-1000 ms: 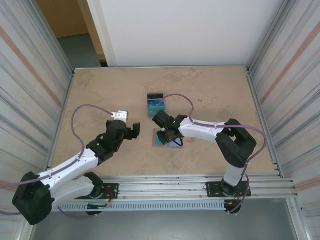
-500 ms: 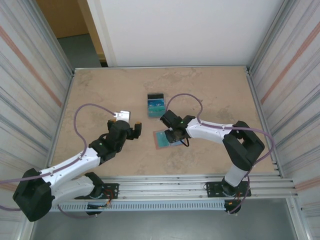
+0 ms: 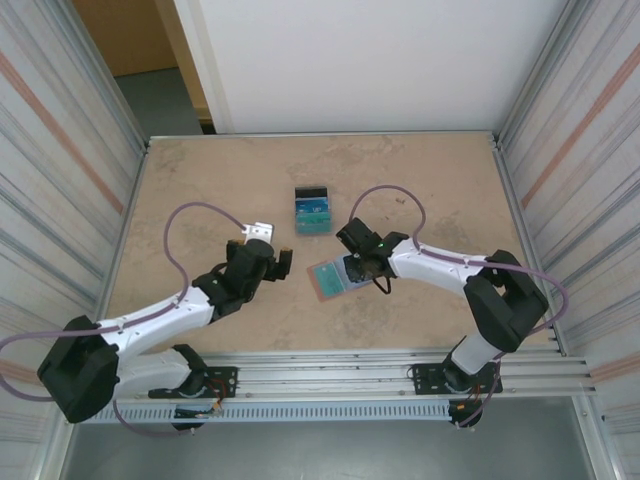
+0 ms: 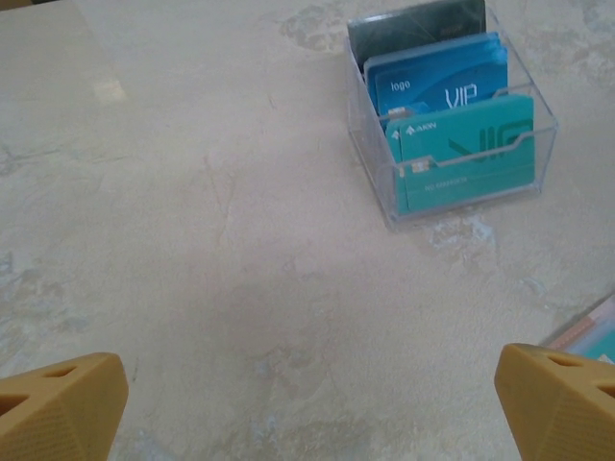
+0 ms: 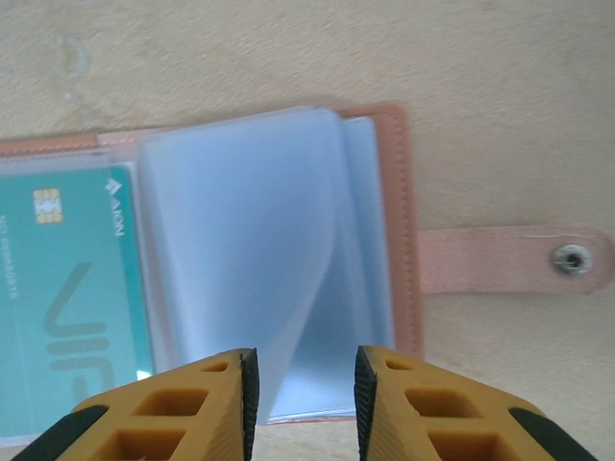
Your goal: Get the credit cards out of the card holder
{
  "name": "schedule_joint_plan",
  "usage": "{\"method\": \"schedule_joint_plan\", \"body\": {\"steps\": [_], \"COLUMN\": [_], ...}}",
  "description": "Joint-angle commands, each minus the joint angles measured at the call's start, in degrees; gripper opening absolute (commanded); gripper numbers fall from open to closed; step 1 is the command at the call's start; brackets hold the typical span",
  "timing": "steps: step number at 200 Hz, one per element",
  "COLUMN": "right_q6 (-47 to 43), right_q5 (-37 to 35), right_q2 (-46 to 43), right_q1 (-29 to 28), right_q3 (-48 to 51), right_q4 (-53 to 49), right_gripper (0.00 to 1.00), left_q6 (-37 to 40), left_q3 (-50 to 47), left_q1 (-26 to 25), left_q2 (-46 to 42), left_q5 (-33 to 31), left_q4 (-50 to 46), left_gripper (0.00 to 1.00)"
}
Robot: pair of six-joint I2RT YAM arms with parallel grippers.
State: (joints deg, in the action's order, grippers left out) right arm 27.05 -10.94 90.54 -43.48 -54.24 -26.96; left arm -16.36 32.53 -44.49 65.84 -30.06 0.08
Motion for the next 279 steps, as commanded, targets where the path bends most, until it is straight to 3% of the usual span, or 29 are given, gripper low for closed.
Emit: {"method": "schedule_joint_plan", "body": {"steps": [1,49,99,138,167,222,279], "right_q6": [1.8,2.91,4.92,4.26,4.23,3.62,3.73], "right_q5": [-0.98,0.99,0.84,9.02,16.89,24.93,27.16], "right_q2": [-1.54,-1.48,-7.89,-10.89,-8.87,-2.35,3.14], "right_q1": [1.88,5.56,9.07,9.22,8.89,6.75,4.55], "right_q3": [1.14,2.34,2.81,2.45,1.6,-1.59,-4.8], "right_q4": [0.23,0.17,-2.36,-1.35,0.63,2.86,3.58], "right_gripper": [0.33,0.32,0.31,0.3,0.28,0.24,0.18], "left_q6": [-0.77,-3.1,-4.19,-4.67,-4.74,-4.77,-4.91], "left_q3": [1.95,3.38,5.82,6.24,7.38,8.03,8.42], "left_q1": [-1.07,-3.79,-7.44,-7.54,-6.89,-4.47,-4.29], "left_q2": [1.69,7.68,14.49,17.99,21.29,23.86,26.39], "left_q5": [-0.34,2.86,3.16,3.72,5.63,8.86,8.88], "left_q4": [1.37,3.7,4.75,5.15,4.9,4.23,3.02], "left_gripper": [0.99,0.99,0.99,0.99,0.99,0.99,0.99]}}
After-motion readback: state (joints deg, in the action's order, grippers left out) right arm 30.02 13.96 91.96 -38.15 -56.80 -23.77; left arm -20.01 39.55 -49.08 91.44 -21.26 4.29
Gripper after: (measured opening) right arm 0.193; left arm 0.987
